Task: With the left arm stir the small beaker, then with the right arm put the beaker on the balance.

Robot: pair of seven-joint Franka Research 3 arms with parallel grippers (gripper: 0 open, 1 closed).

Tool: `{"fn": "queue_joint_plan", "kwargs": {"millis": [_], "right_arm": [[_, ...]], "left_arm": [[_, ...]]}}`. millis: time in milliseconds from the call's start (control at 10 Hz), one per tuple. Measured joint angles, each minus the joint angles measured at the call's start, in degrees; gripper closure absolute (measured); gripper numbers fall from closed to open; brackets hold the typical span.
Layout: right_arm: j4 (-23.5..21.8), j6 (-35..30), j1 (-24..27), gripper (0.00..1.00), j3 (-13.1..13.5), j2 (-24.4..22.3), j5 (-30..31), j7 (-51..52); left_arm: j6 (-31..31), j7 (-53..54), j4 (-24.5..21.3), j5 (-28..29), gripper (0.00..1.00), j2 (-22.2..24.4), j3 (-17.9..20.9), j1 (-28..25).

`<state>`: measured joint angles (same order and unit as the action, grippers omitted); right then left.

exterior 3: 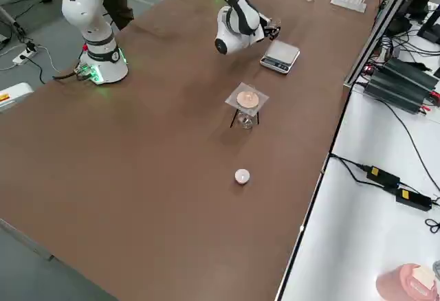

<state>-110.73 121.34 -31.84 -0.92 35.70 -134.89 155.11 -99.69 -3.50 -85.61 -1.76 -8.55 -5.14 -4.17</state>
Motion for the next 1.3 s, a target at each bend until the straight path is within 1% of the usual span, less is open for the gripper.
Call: {"fn": "queue_joint_plan", "kwargs": {"millis": [200,400,800,1100,1300], "right_arm": [[2.5,2.1,0.3,0.41,0.8,1.4,0.0,-0.2],[5.0,3.1,0.3,0.41,1.4,3.9,0.0,-0.2],[10.7,5.4,0.4,0.41,1.9,8.5,0.0,-0.6],[13.3,6.2,0.4,0.41,2.1,10.9,-0.1,-0.6],[14.1,6.8,0.4,0.41,2.3,11.7,-0.1,-0.9]], "left_arm": [[0.0,0.0,0.0,0.0,0.01,0.0,0.0,0.0],[0.0,0.1,0.0,0.0,0.01,0.0,0.0,0.0],[0.0,0.1,0.0,0.0,0.01,0.0,0.0,0.0],[0.0,0.1,0.0,0.0,0.01,0.0,0.0,0.0],[0.0,0.1,0.0,0.0,0.01,0.0,0.0,0.0]]}}
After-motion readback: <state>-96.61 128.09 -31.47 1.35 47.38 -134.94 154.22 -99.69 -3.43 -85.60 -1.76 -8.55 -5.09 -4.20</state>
